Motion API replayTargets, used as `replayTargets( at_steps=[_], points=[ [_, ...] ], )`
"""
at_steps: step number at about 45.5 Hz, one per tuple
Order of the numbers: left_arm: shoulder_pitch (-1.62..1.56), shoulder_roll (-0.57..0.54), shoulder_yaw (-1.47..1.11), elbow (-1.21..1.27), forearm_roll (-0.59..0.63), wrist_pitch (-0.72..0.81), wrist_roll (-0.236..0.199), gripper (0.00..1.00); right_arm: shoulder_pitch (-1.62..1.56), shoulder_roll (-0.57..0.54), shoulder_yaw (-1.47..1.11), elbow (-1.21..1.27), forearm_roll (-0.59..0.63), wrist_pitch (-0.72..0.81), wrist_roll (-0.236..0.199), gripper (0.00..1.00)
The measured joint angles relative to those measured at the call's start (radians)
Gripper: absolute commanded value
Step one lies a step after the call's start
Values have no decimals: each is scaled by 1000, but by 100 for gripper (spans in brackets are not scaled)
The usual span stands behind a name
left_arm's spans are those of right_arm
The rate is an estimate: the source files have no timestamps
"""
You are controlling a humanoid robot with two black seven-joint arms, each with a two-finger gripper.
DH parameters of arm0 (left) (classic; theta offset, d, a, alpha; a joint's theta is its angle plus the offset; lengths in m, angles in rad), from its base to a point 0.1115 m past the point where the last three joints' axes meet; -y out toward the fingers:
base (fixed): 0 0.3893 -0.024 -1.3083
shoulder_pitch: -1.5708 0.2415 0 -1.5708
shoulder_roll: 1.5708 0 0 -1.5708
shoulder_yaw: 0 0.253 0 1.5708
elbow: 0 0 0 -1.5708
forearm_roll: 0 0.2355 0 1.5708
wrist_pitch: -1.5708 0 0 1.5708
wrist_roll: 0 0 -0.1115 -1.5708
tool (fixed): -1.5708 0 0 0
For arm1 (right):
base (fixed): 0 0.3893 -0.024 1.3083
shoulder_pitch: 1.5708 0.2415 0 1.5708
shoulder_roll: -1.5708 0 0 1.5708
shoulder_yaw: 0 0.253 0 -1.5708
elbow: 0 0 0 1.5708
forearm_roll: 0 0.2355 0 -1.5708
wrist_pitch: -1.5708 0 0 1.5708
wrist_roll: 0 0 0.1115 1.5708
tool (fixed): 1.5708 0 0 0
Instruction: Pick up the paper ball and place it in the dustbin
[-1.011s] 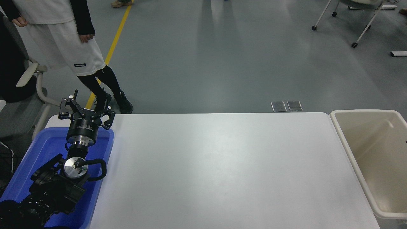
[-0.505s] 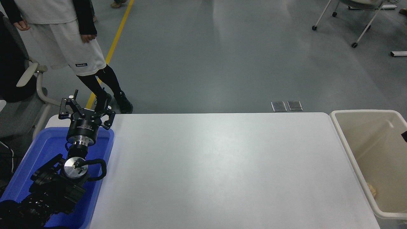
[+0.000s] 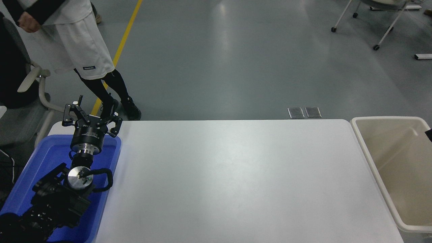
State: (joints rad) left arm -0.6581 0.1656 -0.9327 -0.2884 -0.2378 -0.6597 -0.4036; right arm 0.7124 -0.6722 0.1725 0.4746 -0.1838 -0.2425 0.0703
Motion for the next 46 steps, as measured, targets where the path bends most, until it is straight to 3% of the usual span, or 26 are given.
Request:
replayTargets(
  at_steps=[22, 46],
  points=[
    [0, 0, 0, 0, 0, 2, 0, 99, -74, 15, 533, 208, 3, 57, 12, 100],
    [0, 0, 0, 0, -1, 2, -1, 99, -158, 177, 729, 348, 105, 261, 182, 100]
  ],
)
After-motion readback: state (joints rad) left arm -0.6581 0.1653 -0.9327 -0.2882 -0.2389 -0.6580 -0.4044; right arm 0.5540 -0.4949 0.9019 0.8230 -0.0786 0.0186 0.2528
